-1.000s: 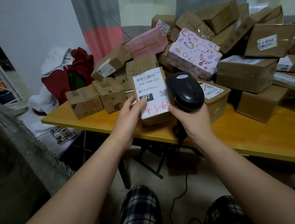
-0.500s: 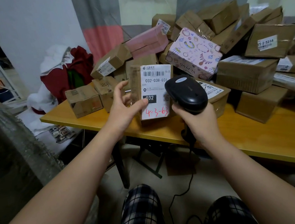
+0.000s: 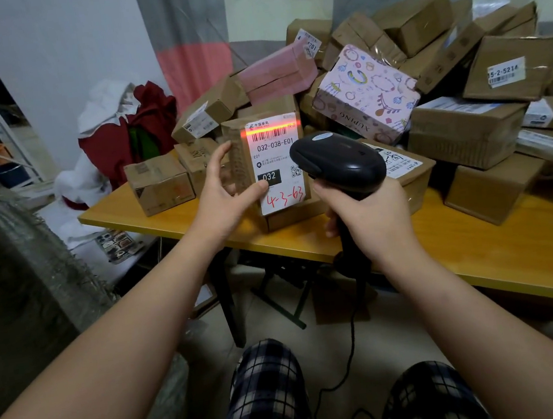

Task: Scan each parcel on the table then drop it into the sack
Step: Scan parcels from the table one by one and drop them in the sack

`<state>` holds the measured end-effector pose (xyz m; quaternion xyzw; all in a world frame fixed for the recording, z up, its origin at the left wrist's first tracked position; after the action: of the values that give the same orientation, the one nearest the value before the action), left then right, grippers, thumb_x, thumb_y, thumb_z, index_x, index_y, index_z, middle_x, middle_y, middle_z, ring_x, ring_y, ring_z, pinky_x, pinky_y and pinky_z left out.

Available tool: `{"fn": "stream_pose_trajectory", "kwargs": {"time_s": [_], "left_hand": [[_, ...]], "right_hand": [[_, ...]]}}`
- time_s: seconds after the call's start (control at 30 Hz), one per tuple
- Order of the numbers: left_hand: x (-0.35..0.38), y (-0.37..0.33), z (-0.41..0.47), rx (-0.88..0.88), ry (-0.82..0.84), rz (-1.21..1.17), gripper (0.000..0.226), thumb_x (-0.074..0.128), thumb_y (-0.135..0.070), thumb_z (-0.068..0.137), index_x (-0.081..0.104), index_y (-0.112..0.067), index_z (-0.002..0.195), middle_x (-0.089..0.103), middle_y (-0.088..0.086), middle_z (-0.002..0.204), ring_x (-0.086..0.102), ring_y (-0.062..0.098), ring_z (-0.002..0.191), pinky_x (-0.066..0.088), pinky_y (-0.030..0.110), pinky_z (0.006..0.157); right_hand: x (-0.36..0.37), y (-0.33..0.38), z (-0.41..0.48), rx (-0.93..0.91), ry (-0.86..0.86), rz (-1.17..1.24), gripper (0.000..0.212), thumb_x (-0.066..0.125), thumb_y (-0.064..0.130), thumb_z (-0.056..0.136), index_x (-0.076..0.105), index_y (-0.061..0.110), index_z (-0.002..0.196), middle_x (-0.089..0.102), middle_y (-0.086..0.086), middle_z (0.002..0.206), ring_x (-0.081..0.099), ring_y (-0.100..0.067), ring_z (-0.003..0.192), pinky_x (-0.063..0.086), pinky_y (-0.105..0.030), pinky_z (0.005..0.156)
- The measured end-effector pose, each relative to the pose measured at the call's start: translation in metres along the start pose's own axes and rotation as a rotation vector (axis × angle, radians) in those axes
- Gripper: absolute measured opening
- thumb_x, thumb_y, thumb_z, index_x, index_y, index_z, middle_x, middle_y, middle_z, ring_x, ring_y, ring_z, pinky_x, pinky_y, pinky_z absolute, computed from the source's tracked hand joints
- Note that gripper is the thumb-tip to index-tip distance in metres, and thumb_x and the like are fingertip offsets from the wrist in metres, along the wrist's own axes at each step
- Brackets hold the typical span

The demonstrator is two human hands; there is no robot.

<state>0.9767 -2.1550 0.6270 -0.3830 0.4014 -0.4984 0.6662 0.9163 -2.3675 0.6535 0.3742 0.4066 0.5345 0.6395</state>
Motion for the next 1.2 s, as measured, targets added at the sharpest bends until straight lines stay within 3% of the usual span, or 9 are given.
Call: {"fn": "stream_pose_trajectory", "kwargs": {"time_s": [0.17, 0.4, 0.5, 0.57, 0.7, 0.87, 1.03, 1.13, 1.2], "left_hand": [[-0.002, 0.003, 0.003, 0.017, -0.003, 0.004, 0.078, 0.076, -0.012, 0.08, 0.031, -0.031, 0.141, 0.055, 0.013, 0.133, 0.065, 0.016, 0.109, 0.054, 0.017, 0.076], [-0.009, -0.013, -0.013, 0.025, -0.064, -0.026, 0.078, 0.073, -0.006, 0.082, 0.027, -0.025, 0.143, 0.057, 0.008, 0.127, 0.067, 0.009, 0.101, 0.053, 0.017, 0.077], [-0.029, -0.022, -0.04, 0.05, -0.131, -0.032, 0.077, 0.072, -0.008, 0.083, 0.027, -0.033, 0.14, 0.052, 0.0, 0.127, 0.064, 0.006, 0.105, 0.051, 0.015, 0.079], [-0.054, -0.015, -0.067, 0.032, -0.187, -0.011, 0.079, 0.074, -0.011, 0.081, 0.027, -0.039, 0.139, 0.049, -0.004, 0.129, 0.062, 0.005, 0.107, 0.052, 0.016, 0.081], [-0.124, 0.03, -0.133, -0.108, -0.335, 0.071, 0.084, 0.075, -0.015, 0.074, 0.029, -0.036, 0.141, 0.05, -0.005, 0.129, 0.06, 0.003, 0.109, 0.051, 0.015, 0.084], [-0.227, 0.095, -0.217, -0.412, -0.542, 0.29, 0.084, 0.077, -0.018, 0.078, 0.029, -0.025, 0.146, 0.052, 0.003, 0.134, 0.054, 0.01, 0.115, 0.043, 0.023, 0.096], [-0.302, 0.151, -0.28, -0.615, -0.829, 0.333, 0.086, 0.08, -0.036, 0.075, 0.029, -0.034, 0.144, 0.056, 0.006, 0.132, 0.055, 0.016, 0.119, 0.043, 0.044, 0.105], [-0.31, 0.194, -0.284, -0.74, -0.858, 0.184, 0.09, 0.079, -0.041, 0.075, 0.025, -0.032, 0.146, 0.054, 0.005, 0.135, 0.055, 0.017, 0.117, 0.044, 0.043, 0.104], [-0.304, 0.219, -0.271, -0.805, -0.844, 0.06, 0.084, 0.075, -0.031, 0.081, 0.024, -0.025, 0.148, 0.052, 0.004, 0.135, 0.054, 0.015, 0.111, 0.044, 0.034, 0.098]], "right_hand": [[0.0, -0.004, 0.0, 0.019, 0.01, -0.017, 0.009, 0.073, 0.025, 0.081, 0.065, 0.026, 0.078, 0.061, 0.0, 0.052, 0.064, -0.022, 0.05, 0.056, -0.034, 0.054], [0.012, -0.001, -0.008, 0.006, 0.069, 0.037, 0.009, 0.075, 0.024, 0.08, 0.068, 0.022, 0.086, 0.064, 0.005, 0.056, 0.062, -0.015, 0.049, 0.049, -0.025, 0.05], [0.03, 0.0, -0.015, -0.018, 0.168, 0.032, 0.011, 0.075, 0.023, 0.079, 0.069, 0.022, 0.088, 0.065, 0.002, 0.058, 0.062, -0.015, 0.052, 0.051, -0.026, 0.053], [0.054, -0.003, -0.022, -0.034, 0.289, 0.021, 0.012, 0.075, 0.019, 0.08, 0.068, 0.021, 0.089, 0.064, 0.005, 0.06, 0.061, -0.003, 0.056, 0.049, -0.017, 0.056], [0.122, -0.028, -0.042, 0.022, 0.528, 0.034, 0.021, 0.077, 0.013, 0.078, 0.065, 0.024, 0.091, 0.064, 0.024, 0.062, 0.058, 0.011, 0.063, 0.043, -0.008, 0.06], [0.233, -0.075, -0.066, 0.118, 0.764, -0.07, 0.05, 0.081, 0.02, 0.076, 0.06, 0.019, 0.122, 0.066, 0.008, 0.114, 0.059, -0.004, 0.106, 0.047, -0.024, 0.093], [0.32, -0.111, -0.087, 0.078, 0.858, -0.213, 0.034, 0.082, 0.018, 0.074, 0.054, 0.027, 0.093, 0.062, -0.005, 0.107, 0.058, -0.014, 0.103, 0.047, -0.029, 0.086], [0.354, -0.133, -0.091, 0.09, 0.894, -0.154, 0.033, 0.082, 0.007, 0.073, 0.061, 0.007, 0.098, 0.057, 0.003, 0.089, 0.056, 0.006, 0.082, 0.043, -0.015, 0.073], [0.372, -0.154, -0.091, 0.14, 0.894, -0.153, 0.048, 0.087, 0.012, 0.066, 0.062, 0.004, 0.107, 0.063, 0.002, 0.096, 0.06, 0.002, 0.089, 0.045, -0.017, 0.077]]}}
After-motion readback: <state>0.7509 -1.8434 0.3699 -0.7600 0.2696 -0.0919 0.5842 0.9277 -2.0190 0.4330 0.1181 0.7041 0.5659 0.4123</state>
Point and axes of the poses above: each hand's wrist, its own z-axis towards the middle knuckle, its own x-axis out of the palm, y = z × x, the point moved 7 cm from there along z, towards the middle knuckle
